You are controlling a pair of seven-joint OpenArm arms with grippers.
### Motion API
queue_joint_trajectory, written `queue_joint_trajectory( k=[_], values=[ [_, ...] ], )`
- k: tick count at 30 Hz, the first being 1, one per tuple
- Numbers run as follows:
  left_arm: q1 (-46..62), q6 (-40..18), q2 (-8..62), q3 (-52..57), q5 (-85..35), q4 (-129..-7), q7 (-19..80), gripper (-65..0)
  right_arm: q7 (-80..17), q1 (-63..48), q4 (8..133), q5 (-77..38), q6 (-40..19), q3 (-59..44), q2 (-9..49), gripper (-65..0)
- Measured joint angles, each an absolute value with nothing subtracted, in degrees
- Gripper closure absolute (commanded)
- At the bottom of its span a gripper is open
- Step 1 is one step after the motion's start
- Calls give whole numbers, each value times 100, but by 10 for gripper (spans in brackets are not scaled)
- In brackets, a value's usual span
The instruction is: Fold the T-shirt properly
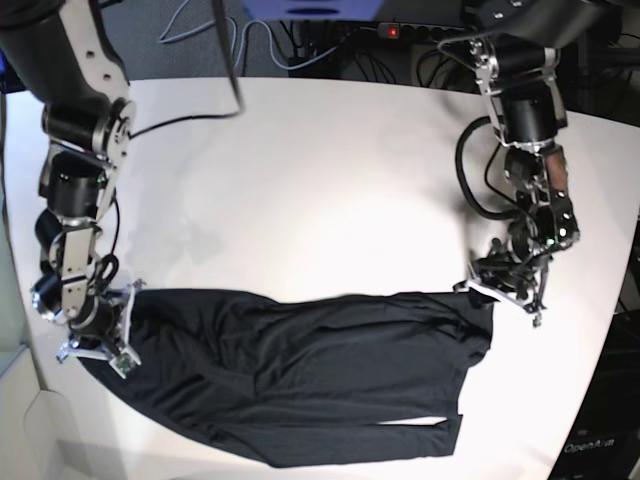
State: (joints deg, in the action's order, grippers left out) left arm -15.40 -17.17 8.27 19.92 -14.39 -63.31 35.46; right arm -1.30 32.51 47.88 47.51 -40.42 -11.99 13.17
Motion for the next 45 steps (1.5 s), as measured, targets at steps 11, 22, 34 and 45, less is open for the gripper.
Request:
queue_joint_trajectory(
  k=[11, 22, 34, 45],
  values=[
    [-1361, -1715, 825, 1994, -1441, -6348, 3546, -174, 36, 3791, 4211, 4768, -4034, -777, 1332, -16],
    [-1332, -1758, 845, 1999, -1448, -6348, 3540, -175, -814, 2902, 5631, 4810, -4042, -764, 1334, -429],
    [-1350, -1758, 840, 1992, -1452, -6348, 3544, -175, -812, 2086, 6340, 4438, -4047, -790, 1142, -506],
    [-1345, -1756, 856, 1992, -1455, -6348, 3542, -175, -788, 2071, 5883, 4333, -4047, -840, 1256, -412]
  ],
)
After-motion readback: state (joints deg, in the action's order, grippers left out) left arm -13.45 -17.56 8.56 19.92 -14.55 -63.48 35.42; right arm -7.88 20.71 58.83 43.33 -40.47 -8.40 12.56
